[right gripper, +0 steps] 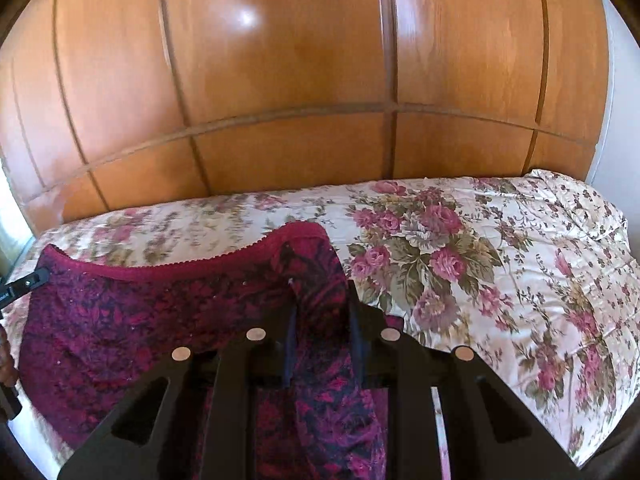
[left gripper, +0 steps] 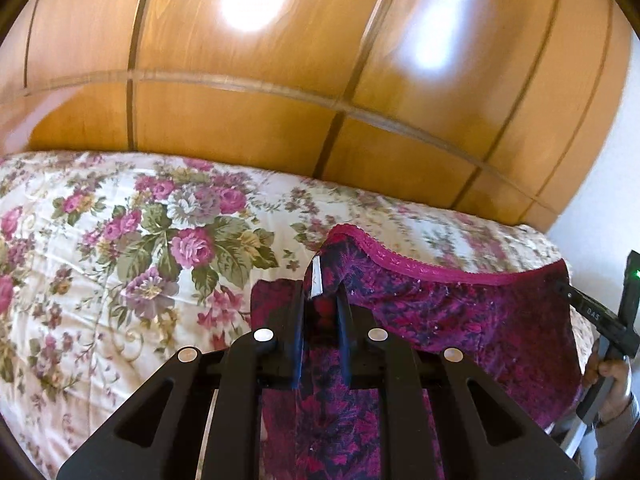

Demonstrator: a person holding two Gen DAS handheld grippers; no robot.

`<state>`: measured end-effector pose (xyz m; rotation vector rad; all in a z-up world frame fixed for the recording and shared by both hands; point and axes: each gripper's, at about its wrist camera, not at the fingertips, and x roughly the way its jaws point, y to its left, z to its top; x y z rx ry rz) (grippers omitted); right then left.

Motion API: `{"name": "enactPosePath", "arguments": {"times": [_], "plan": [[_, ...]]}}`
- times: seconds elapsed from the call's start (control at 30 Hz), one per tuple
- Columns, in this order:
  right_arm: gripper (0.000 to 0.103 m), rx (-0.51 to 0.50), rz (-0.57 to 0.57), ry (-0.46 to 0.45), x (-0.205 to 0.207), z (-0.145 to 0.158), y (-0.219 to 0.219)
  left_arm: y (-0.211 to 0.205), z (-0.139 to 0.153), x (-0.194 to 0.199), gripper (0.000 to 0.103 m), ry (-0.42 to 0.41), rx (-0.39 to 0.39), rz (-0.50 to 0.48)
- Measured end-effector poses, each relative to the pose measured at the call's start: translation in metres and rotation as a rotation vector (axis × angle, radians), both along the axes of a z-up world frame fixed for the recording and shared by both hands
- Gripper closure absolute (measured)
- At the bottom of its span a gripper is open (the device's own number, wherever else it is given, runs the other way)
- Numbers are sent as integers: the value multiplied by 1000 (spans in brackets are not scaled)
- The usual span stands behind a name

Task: Fold small clothes

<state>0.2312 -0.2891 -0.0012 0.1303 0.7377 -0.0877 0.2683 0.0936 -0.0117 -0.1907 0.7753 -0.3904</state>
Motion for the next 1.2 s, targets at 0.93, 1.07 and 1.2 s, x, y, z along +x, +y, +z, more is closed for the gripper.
{"name": "enactPosePath", "arguments": {"times": [0.93,1.07,1.2], "plan": [[24,0,-119,63,19,-45,-21,-6,-31,8,58,16,147,120],[23,5,-29,24,-17,-32,8,-7,-24,-34,58,-34,140,91],[23,82,88,39,-56,-36,33,-14,-32,-68,58,-24,128,49]]}}
